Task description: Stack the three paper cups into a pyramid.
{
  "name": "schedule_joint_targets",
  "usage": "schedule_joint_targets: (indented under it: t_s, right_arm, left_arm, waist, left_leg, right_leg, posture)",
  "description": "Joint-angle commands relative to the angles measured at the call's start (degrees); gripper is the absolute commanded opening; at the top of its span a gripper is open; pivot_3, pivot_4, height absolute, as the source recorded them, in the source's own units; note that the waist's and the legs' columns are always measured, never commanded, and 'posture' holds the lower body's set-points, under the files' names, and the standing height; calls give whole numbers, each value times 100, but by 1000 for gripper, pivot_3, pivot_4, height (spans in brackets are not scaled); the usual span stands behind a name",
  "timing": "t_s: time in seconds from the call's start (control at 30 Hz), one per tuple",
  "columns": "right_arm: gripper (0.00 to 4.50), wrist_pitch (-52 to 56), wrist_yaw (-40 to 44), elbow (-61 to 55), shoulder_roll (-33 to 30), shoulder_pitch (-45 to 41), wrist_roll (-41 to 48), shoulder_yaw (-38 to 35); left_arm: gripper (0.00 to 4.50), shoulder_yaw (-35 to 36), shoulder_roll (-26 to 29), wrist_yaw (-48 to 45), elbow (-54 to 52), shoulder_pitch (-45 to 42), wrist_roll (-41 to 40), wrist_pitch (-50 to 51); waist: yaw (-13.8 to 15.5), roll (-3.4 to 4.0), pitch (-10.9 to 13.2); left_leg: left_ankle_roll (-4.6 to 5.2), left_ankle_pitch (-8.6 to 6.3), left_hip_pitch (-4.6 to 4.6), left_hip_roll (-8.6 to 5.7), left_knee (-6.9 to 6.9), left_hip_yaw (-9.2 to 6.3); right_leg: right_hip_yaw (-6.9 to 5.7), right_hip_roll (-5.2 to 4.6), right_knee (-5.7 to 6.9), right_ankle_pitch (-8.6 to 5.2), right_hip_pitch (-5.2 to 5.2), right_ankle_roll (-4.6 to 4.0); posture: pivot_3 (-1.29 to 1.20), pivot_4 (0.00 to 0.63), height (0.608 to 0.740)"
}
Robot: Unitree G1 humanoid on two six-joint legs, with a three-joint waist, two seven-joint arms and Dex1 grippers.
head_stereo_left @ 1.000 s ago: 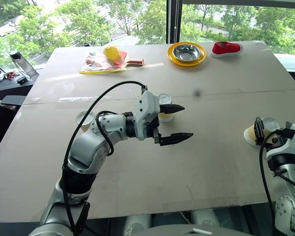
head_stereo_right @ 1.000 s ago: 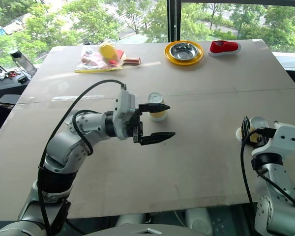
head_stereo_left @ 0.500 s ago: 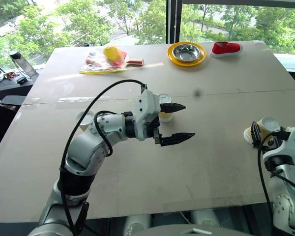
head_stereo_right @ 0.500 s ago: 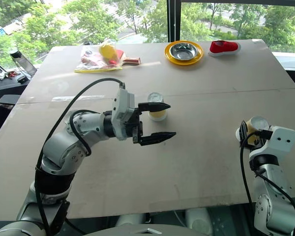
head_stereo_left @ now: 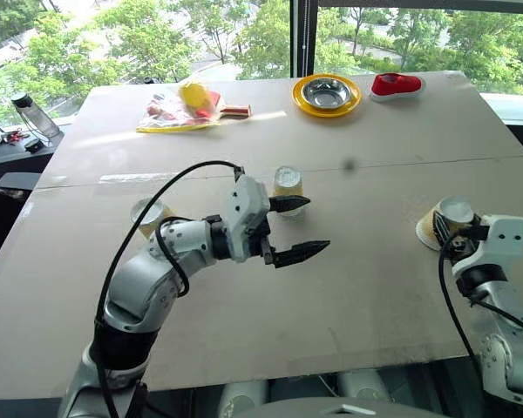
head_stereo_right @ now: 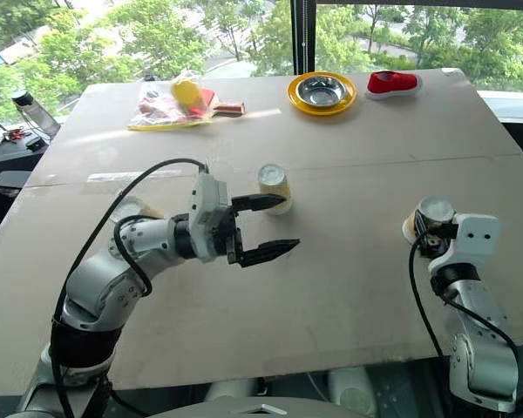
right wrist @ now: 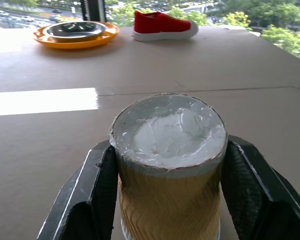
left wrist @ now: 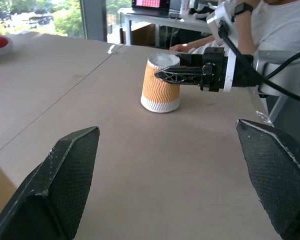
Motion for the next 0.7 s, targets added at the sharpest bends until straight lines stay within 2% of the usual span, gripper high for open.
schedule_joint_targets:
  t_s: [0.03, 0.3, 0.7]
  right_arm:
    - [2154, 84, 292, 202, -118, -684, -93, 615]
    - [2154, 211, 661, 1367, 212, -2103, -167, 1596]
    - [2154, -268, 902, 2564, 592, -2959, -503, 2069]
  left_arm:
    - [4500, 374, -166, 805, -679, 309, 98, 57]
    - [4500, 742, -534, 2072, -1433, 1216, 354, 197]
    - [4500, 587, -680, 2704, -1982, 1505, 386, 463]
  waist:
    - [13, -2, 1]
    - [56, -7, 0]
    - [32, -7, -1]
  left_leg:
    - [0, 0, -1, 0, 1, -1]
    - [0, 0, -14, -3, 9, -6]
    - [-1, 0, -13, -4, 9, -6]
  right_leg:
    - [-1, 0, 0, 0, 0, 0]
    - [-5, -17, -6, 0, -1, 1]
    - [-7, -17, -3, 1, -1, 1]
  posture:
    - [0, 150, 740]
    - [0, 150, 740]
    - [0, 150, 740]
